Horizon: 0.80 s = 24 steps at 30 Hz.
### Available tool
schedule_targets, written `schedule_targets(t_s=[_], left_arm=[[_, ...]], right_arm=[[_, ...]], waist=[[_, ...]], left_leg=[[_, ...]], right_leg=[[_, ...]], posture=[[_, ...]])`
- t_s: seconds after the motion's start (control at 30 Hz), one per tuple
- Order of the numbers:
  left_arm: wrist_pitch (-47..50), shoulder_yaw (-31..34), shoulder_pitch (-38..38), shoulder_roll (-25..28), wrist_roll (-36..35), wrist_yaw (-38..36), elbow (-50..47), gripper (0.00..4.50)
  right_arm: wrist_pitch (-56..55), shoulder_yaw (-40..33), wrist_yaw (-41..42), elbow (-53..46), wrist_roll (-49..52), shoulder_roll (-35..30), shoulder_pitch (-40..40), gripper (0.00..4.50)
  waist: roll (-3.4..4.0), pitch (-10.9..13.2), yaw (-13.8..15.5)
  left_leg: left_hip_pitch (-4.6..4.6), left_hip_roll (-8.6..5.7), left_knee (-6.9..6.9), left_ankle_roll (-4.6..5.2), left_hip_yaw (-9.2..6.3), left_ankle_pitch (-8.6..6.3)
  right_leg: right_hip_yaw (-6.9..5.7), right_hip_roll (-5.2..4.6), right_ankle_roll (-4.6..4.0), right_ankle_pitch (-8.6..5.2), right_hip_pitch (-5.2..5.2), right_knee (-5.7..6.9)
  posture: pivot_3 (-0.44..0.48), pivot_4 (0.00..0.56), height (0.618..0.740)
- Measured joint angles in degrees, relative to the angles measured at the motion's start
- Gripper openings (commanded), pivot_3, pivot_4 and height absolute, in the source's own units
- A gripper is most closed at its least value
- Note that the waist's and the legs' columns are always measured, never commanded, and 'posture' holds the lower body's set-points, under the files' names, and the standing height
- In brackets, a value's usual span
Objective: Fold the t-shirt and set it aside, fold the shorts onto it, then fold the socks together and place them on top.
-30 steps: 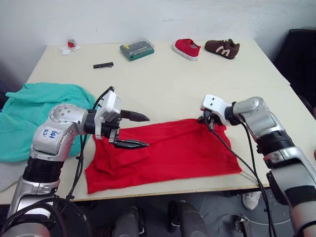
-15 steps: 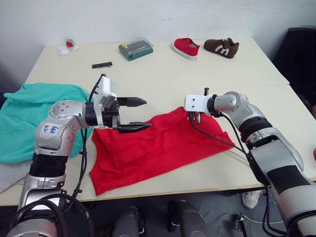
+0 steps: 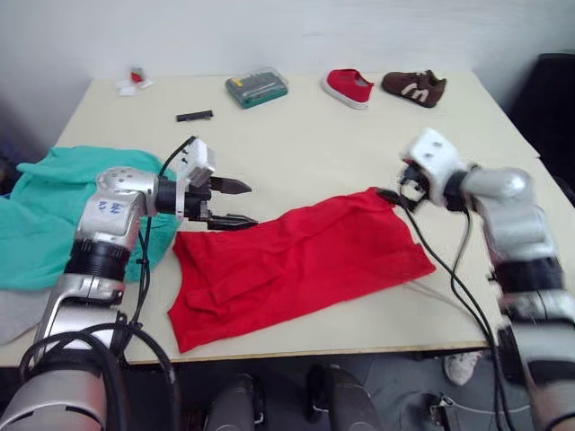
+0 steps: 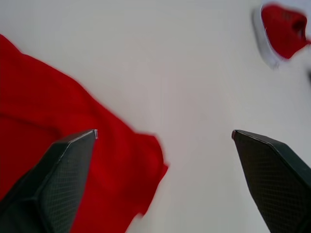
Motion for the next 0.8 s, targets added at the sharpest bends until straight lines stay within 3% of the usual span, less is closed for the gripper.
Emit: schedule_targets(t_s=[0.13,0.2,0.33,0.5,0.6,0.8], left_arm=[[-6.0,-2.3,-6.2,-2.7,4.9,-2.3,13.8,4.50],[-8.4,-3.1,-9.3,-3.7,7.2,-3.4,19.8,4.50],[-13.1,-3.9,-11.7,-5.6,11.5,-4.1,28.6,4.50],[-16.5,-4.3,-13.4,-7.9,15.5,-2.7,33.9,4.50],[-18.0,-4.3,-13.7,-7.9,17.7,-2.6,34.7,3.89],[-18.5,-4.2,-13.7,-8.6,20.8,-0.2,36.4,1.94]], right_arm=[[32.6,-11.6,-2.3,-27.1,5.4,1.5,8.8,4.48],[42.7,-18.1,-3.8,-37.8,6.9,4.7,14.7,4.48],[47.7,-26.0,-9.5,-46.2,10.0,19.3,30.3,4.48],[47.7,-28.0,-17.6,-48.7,13.2,30.2,33.3,4.48],[47.7,-28.6,-21.7,-47.8,14.9,33.3,31.5,4.50],[47.7,-31.0,-28.5,-41.5,18.6,36.4,24.2,4.50]], waist=[[-0.01,0.0,0.0],[-0.10,-0.1,0.3],[-0.14,-0.1,0.6],[-0.15,-0.1,0.1],[-0.15,-0.1,-0.3],[-0.18,-0.1,-1.0]], left_leg=[[-0.02,-0.04,0.09,0.20,0.00,-0.11],[-0.01,-0.04,0.02,0.39,-0.12,-0.26],[-0.03,-0.04,-0.03,0.37,-0.09,-0.33],[-0.02,-0.06,0.02,0.50,-0.02,-0.33],[-0.01,-0.05,-0.01,0.49,-0.07,-0.34],[-0.01,-0.04,-0.01,0.48,-0.06,-0.32]], right_leg=[[-0.05,-0.13,-0.01,0.03,-0.01,0.03],[-0.19,-0.11,-0.03,0.02,0.05,-0.02],[-0.28,-0.08,-0.10,-0.03,-0.01,-0.01],[-0.21,-0.09,-0.06,0.01,-0.01,0.01],[-0.23,-0.09,-0.07,0.01,0.00,0.01],[-0.22,-0.07,-0.07,0.01,0.00,0.02]], posture=[[0.000,0.150,0.740],[0.000,0.150,0.740],[0.000,0.150,0.740],[0.000,0.150,0.740],[0.000,0.150,0.740],[0.000,0.150,0.740]])
